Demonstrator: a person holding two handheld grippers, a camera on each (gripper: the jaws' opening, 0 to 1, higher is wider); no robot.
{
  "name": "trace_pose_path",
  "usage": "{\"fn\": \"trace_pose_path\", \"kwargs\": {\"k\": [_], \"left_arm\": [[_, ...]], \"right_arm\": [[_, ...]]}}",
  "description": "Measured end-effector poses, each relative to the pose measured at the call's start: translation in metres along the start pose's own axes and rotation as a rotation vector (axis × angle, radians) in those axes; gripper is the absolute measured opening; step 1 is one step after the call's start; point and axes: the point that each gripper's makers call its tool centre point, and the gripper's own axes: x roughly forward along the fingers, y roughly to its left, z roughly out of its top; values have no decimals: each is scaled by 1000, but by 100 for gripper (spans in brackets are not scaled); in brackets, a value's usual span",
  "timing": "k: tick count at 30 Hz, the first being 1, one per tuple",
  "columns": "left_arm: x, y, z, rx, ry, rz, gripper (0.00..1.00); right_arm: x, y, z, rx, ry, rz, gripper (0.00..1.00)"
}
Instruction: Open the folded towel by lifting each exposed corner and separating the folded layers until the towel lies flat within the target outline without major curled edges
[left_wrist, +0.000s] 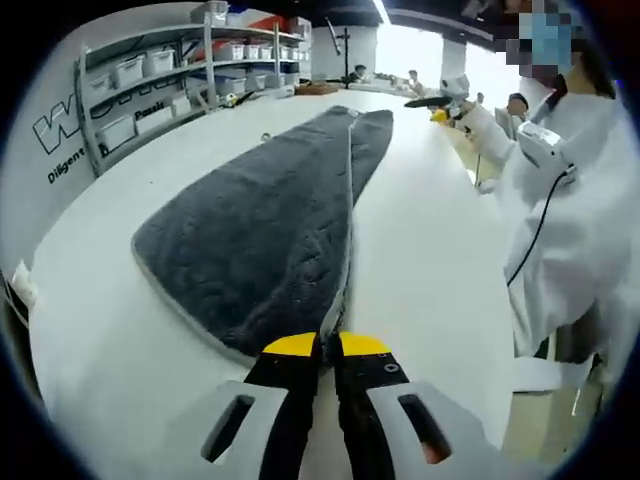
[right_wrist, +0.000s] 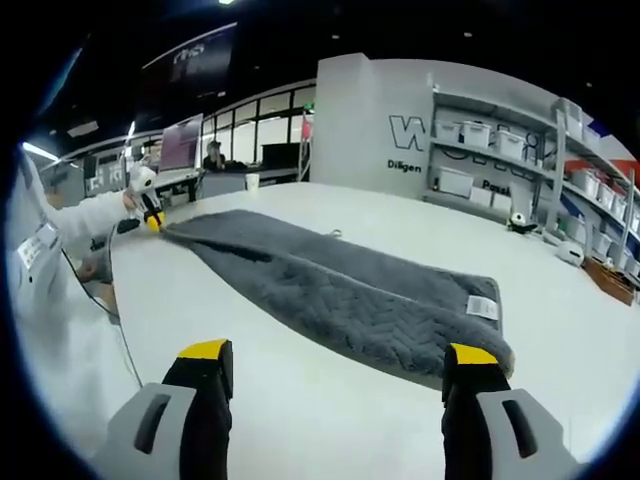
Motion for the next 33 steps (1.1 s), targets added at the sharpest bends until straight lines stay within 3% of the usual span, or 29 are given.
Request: {"fn": "trace_pose_path", "kwargs": {"k": [6,16,19,23,25,28,31,33], "left_arm": [[5,-7,-10,-13,46,-16,6],[6,-10,-9,-76,15,0,10],[5,-13,-8,-73,15,18,15],[-3,-5,-3,-68,7,98,31],[-7,-5,4,-73,-24,125,38],[-16,-2,22,-94,-116,181,48],[-21,-6,42,-144,-227,227,60],[-22,-5,43,-194,-247,278,65]], "right_arm": [[0,-1,-3,5,10,-5,86],[2,-15,-3,32,0,-22,86],[2,-26,4,39,-26,-38,86],[3,-45,14,27,-46,-62,86],[6,-56,20,24,-60,-63,84],[11,-74,26,7,-69,-70,81],[20,-102,27,-38,-30,-101,82],[26,-116,28,-46,-13,-108,82]]}}
